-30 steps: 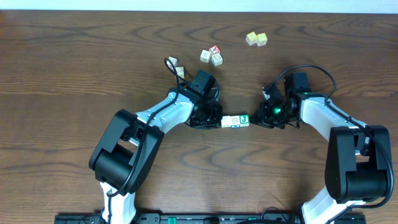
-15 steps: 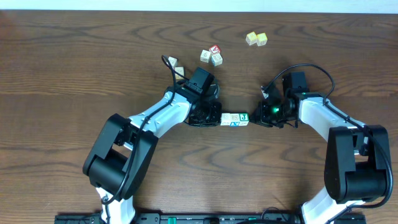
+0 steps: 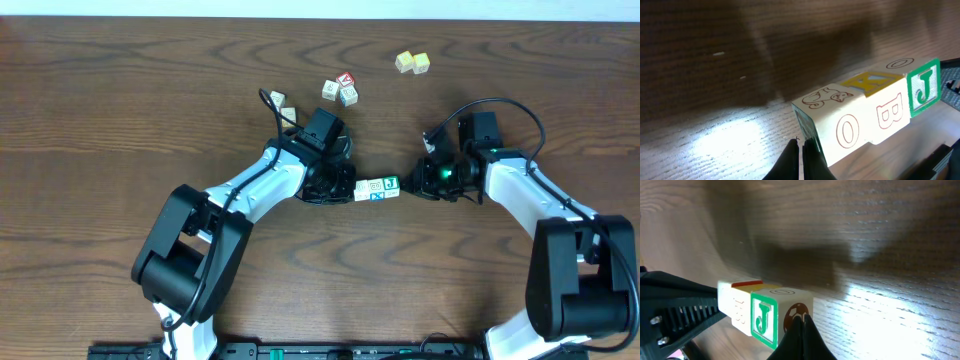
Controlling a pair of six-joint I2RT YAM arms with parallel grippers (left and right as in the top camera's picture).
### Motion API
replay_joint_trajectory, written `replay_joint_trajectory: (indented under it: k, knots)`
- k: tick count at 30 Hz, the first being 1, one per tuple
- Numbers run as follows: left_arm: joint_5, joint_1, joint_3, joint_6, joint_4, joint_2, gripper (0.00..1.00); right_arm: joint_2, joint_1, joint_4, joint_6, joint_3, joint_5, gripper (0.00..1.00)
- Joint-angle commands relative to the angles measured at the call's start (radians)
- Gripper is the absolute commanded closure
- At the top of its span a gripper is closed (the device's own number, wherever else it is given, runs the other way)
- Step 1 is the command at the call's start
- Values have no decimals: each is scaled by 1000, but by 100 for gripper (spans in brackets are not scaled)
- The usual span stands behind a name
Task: Lift 3 blocks
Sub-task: 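Lift the clamped block row off the table between both grippers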
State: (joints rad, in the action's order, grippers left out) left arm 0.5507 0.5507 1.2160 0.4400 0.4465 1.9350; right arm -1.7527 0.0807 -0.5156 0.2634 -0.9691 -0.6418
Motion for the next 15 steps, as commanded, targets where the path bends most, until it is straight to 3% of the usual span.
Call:
replay_joint_trajectory:
  k: [1,15]
  knots:
    - [67,16,-4,-20,-12,-56,93,34,39,-5,24,-10,-137,99]
    - [66,16,-4,-20,24,-140,93,87,39,-25,29,-10,-179,99]
